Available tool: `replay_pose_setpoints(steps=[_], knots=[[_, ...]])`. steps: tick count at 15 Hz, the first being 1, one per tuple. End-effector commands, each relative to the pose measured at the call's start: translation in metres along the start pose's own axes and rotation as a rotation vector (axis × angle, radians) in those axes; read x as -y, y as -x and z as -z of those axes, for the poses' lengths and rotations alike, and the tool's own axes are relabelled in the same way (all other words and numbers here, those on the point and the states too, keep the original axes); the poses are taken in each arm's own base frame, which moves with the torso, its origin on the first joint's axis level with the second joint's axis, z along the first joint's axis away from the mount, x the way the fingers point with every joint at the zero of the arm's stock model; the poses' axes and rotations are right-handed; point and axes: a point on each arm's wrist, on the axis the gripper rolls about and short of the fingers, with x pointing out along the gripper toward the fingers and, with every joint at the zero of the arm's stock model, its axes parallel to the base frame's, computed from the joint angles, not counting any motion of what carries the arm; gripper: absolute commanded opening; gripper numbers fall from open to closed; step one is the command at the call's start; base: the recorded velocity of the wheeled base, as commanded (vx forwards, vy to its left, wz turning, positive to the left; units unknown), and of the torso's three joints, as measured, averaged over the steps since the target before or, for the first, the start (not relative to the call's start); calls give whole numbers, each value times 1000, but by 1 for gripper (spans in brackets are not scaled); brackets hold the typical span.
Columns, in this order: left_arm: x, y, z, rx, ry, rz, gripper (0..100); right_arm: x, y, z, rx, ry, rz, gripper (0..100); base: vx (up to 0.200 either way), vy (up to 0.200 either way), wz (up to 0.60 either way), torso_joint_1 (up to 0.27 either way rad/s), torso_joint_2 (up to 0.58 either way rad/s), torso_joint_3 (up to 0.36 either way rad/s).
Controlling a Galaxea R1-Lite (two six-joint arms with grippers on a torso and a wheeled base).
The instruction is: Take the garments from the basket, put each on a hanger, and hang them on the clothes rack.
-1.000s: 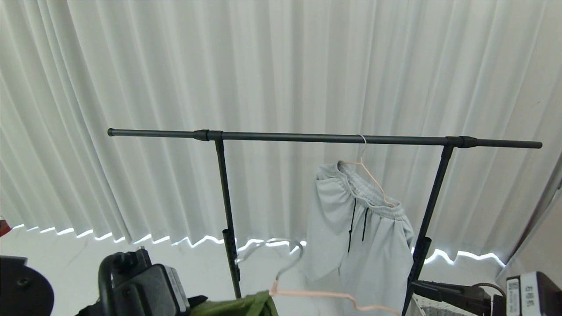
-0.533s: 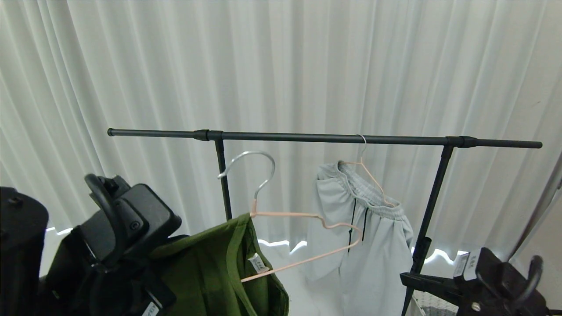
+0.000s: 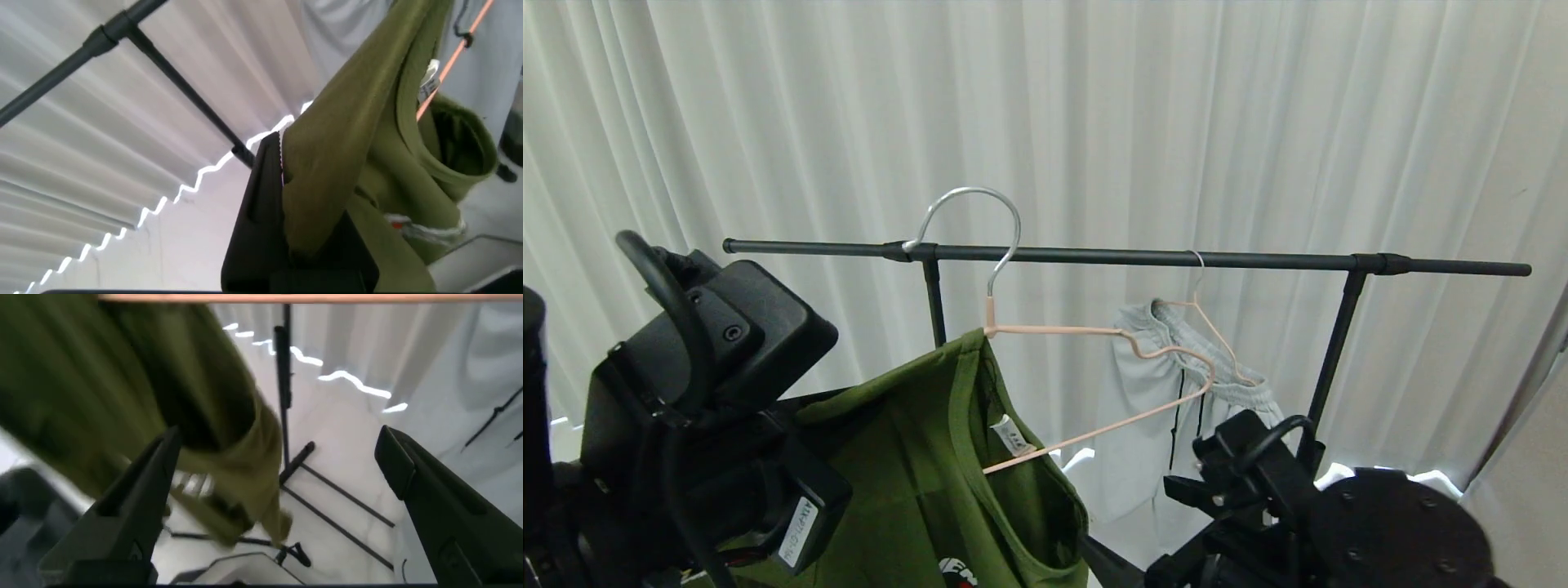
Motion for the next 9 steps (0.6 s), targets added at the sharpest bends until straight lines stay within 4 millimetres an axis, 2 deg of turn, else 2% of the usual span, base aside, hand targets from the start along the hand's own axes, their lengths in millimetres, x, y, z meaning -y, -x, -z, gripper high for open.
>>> replay_pose_setpoints(steps=[1, 3, 8, 9], knots=[[0, 0, -1, 5, 2, 1, 0, -1, -36, 21, -61, 7, 77, 100, 0, 0, 0, 0, 0, 0], [-1, 1, -1, 10, 6, 1, 0, 5, -42, 25, -74, 3, 104, 100, 0, 0, 0, 0, 0, 0], [-1, 0, -2, 18, 12, -4, 0, 12, -43, 40, -109, 33, 174, 100, 0, 0, 0, 0, 0, 0], [-2, -1, -1, 12, 13, -11, 0, 15, -41, 42, -116, 39, 192, 0, 0, 0, 0, 0, 0, 0]])
